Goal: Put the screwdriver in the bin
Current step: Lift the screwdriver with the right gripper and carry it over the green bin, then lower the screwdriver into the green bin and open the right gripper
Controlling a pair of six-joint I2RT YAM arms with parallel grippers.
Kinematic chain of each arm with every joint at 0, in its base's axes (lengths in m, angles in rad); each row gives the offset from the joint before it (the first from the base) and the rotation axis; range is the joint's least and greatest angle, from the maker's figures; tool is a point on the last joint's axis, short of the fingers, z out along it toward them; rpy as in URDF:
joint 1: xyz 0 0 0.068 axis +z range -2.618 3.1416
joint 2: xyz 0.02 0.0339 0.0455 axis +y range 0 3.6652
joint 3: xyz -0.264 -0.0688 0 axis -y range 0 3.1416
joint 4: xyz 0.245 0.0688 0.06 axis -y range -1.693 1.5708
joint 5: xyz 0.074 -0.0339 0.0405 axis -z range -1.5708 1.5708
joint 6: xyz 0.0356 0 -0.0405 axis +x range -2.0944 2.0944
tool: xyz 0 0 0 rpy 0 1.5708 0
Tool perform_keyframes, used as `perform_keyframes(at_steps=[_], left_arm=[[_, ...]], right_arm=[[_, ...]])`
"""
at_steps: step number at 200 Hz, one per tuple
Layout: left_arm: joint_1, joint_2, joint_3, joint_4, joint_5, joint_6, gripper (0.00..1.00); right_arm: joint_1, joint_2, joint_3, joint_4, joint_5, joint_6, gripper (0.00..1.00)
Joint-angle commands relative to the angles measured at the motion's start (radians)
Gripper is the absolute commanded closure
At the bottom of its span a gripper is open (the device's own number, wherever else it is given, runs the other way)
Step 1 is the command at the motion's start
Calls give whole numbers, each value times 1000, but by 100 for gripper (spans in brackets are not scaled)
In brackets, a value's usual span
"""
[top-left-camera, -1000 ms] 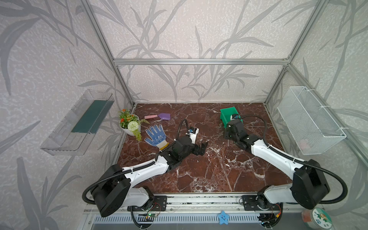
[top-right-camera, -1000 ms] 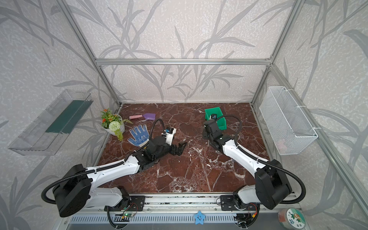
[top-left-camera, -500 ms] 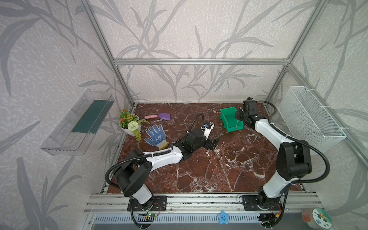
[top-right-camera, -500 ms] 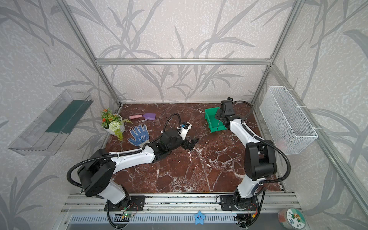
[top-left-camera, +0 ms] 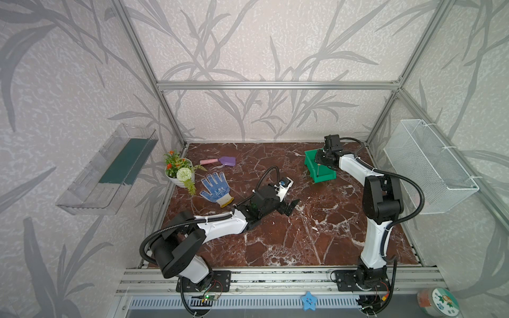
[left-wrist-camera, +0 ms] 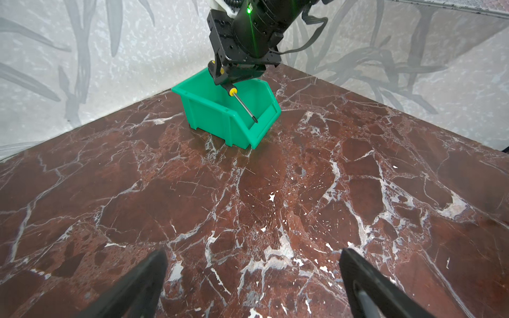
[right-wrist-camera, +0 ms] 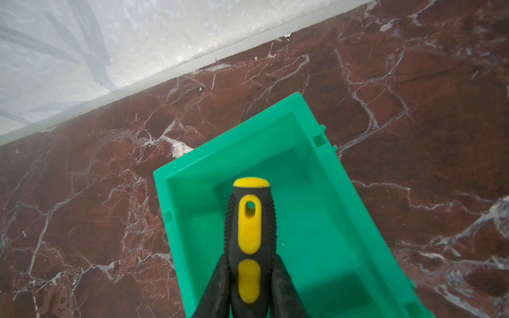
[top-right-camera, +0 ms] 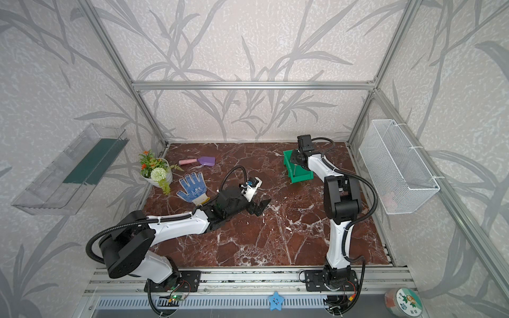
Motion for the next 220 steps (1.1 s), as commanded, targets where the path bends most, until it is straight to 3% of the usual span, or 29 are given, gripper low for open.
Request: perform_keyframes(at_steps=[1,77,124,220], left_arm=[[-6,-2,-2,56,4,13,1],[-7,46,-1,85,33,20,1],[-6,62,4,82,44,31,1],[-6,93,17,73,39,50,1]], right_arm=[[-2,28,45,-7,34,-14,82],[-5,89,82,19,100,-6,77],[-5,112,54,100,74,19,75],[-3,52,-4,142,108,-4,60]])
